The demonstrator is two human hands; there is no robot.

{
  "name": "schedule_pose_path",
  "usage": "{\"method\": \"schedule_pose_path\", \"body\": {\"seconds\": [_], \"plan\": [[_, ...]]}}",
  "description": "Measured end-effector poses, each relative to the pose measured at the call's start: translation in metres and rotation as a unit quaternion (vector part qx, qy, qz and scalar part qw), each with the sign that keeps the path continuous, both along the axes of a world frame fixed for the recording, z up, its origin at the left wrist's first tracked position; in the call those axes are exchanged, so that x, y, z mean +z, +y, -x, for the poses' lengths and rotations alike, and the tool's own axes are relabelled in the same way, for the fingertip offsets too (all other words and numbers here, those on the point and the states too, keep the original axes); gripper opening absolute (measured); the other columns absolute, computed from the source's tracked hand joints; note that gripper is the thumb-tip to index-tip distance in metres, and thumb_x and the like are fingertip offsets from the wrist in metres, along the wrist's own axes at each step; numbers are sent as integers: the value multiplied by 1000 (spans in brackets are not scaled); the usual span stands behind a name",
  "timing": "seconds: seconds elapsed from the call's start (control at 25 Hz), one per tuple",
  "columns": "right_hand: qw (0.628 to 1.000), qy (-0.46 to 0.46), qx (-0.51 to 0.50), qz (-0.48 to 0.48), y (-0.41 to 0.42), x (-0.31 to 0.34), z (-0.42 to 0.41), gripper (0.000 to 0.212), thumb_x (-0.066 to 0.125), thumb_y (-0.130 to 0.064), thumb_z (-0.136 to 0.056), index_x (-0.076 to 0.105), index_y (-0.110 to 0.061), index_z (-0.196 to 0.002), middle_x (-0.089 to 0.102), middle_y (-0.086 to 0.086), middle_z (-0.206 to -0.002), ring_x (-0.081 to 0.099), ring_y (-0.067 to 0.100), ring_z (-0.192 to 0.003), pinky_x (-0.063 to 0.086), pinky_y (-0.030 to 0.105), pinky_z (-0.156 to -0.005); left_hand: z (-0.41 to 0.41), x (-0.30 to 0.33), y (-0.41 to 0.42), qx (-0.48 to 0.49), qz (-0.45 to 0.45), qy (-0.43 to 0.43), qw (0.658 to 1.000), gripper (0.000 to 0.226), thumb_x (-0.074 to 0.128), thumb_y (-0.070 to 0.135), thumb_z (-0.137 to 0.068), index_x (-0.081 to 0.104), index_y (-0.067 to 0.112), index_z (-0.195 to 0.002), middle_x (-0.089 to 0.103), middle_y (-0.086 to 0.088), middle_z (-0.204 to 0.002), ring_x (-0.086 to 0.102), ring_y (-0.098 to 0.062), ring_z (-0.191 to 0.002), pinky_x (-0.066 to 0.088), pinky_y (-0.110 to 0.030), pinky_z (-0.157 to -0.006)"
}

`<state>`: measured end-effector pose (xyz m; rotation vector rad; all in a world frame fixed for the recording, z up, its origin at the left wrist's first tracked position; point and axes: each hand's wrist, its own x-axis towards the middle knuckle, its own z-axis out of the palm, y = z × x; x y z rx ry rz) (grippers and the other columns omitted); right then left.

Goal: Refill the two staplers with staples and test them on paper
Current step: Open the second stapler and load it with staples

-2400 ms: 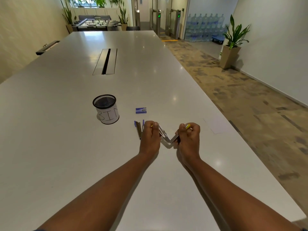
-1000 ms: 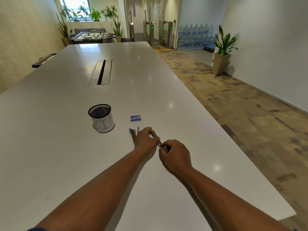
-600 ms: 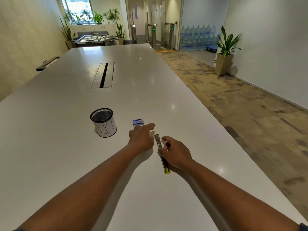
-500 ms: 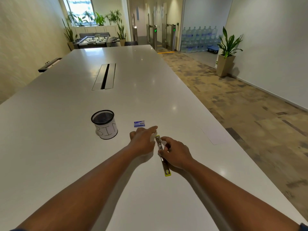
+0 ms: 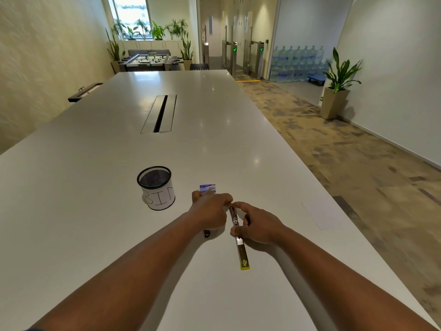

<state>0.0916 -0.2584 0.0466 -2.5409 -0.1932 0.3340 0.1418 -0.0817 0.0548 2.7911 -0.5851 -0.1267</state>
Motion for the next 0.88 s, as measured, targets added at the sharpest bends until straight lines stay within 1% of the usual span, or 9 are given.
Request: {"method": "schedule_pose_path", "body": {"seconds": [0.12,0.2,0.36,0.44,0.52,0.6,0.72,0.8,0.88], "plan": [[1000,2,7,8,0,0,-4,73,73,-54,-83,36,-43,-146,59,-10,-79,60,17,-85,50,39,-80,-1,2,-1,-10,-23,1,1000,40,49,10,-83,60,29,-116,68,3,-96,49,-20,-101,21,-38,-84],[1000,5,4,-3,-1,-2,-5,62,75,-53,-82,44,-43,-135,62,-8,-79,61,17,-82,50,40,-78,0,3,-2,-15,-42,-4,999,40,51,12,-83,59,30,-117,68,3,-97,48,-20,-100,20,-38,-83],[997,-45,-16,-56,-1,-12,3,39,76,-46,-78,50,-41,-106,59,-15,-73,58,11,-77,49,42,-80,4,7,0,-24,-67,-3,997,39,47,13,-86,62,34,-115,70,8,-96,51,-18,-96,18,-39,-82],[992,-83,-33,-88,1,-19,10,37,76,-43,-76,48,-42,-100,60,-20,-82,58,4,-81,46,41,-85,7,11,-1,-41,-100,-13,994,36,45,16,-89,63,35,-115,68,10,-92,51,-18,-93,22,-41,-83],[986,-114,-50,-114,4,-26,17,35,75,-40,-76,48,-43,-98,61,-22,-97,57,4,-93,36,40,-88,10,14,-2,-53,-124,-19,991,34,45,18,-90,62,34,-115,64,11,-87,50,-20,-93,27,-43,-85],[982,-127,-62,-122,6,-27,21,36,75,-40,-75,49,-46,-100,61,-25,-102,55,2,-98,30,38,-89,13,16,-2,-54,-125,-14,991,32,45,20,-90,63,34,-114,65,11,-89,52,-20,-96,27,-43,-86],[980,-128,-67,-137,8,-23,24,42,73,-39,-74,53,-47,-110,61,-29,-101,56,3,-99,39,39,-92,16,16,-3,-46,-122,-12,991,30,45,26,-91,63,38,-113,60,14,-87,47,-19,-98,18,-41,-81],[977,-133,-71,-151,10,-21,26,41,73,-35,-72,59,-44,-110,62,-28,-97,56,7,-98,47,43,-91,16,18,-4,-48,-138,-17,989,26,45,29,-92,63,36,-110,56,15,-86,46,-22,-105,17,-42,-80],[975,-140,-68,-155,10,-21,26,40,73,-33,-72,63,-41,-110,63,-27,-96,57,10,-98,49,45,-90,15,19,-5,-54,-154,-21,986,25,45,29,-92,62,33,-110,56,14,-88,46,-25,-110,18,-43,-80]]}}
